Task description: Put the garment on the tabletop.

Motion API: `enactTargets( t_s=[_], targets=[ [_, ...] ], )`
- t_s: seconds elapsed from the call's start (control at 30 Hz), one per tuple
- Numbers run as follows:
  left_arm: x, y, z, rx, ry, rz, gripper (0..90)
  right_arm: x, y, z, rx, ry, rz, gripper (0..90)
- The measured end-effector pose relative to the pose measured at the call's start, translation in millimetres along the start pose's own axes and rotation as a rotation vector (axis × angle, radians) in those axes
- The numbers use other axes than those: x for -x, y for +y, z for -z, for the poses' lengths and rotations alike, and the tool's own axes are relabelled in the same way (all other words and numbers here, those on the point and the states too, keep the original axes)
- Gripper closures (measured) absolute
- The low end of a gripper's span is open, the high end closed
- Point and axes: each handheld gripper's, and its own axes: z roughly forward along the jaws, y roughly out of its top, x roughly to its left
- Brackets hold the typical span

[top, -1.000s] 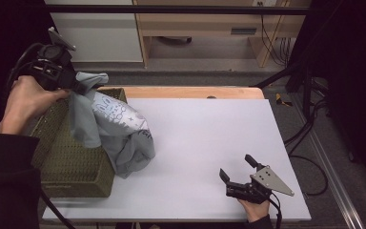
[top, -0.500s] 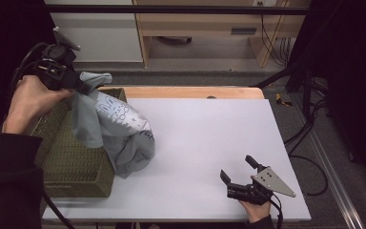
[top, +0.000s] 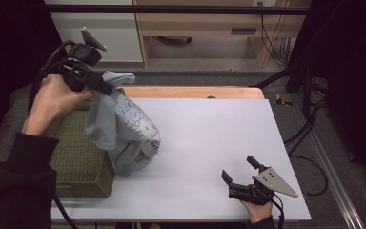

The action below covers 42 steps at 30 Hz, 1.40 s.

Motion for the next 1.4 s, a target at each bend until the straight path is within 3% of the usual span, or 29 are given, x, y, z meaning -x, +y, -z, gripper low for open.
enactTargets(
  t_s=[0.17, 0.3, 0.37, 0.7, 0.9, 1.13, 1.4],
  targets=[
    [26.2, 11.3, -3.8, 0.023, -0.013, -0.073, 79.8, -0.2, -0.1, -0.1, 0.002, 0.005, 0.005, 0.3],
    [43.6, 18.4, -6.7, 0.034, -0.026, -0.105, 79.9, -1.4, 1.3, -0.6, 0.002, 0.005, -0.002, 0.3],
    [52.9, 21.2, -7.4, 0.031, -0.047, -0.12, 79.9, 0.0, 1.4, -0.5, 0.003, 0.009, 0.023, 0.4],
    [92.2, 34.7, -10.5, 0.062, -0.102, -0.201, 79.9, -0.8, 4.2, 1.8, 0.011, 0.015, 0.001, 0.4],
    [105.0, 33.6, -25.2, 0.054, -0.134, -0.252, 79.8, -0.4, 4.0, 1.4, 0.017, 0.019, 0.004, 0.4],
    [110.5, 24.5, -54.6, 0.028, -0.151, -0.265, 79.8, 0.2, 3.4, 1.7, -0.005, 0.014, 0.002, 0.4],
    [117.0, 12.7, -86.3, 0.025, -0.209, -0.275, 79.7, -1.8, 2.7, 1.7, -0.015, 0.02, -0.023, 0.4]
  ],
)
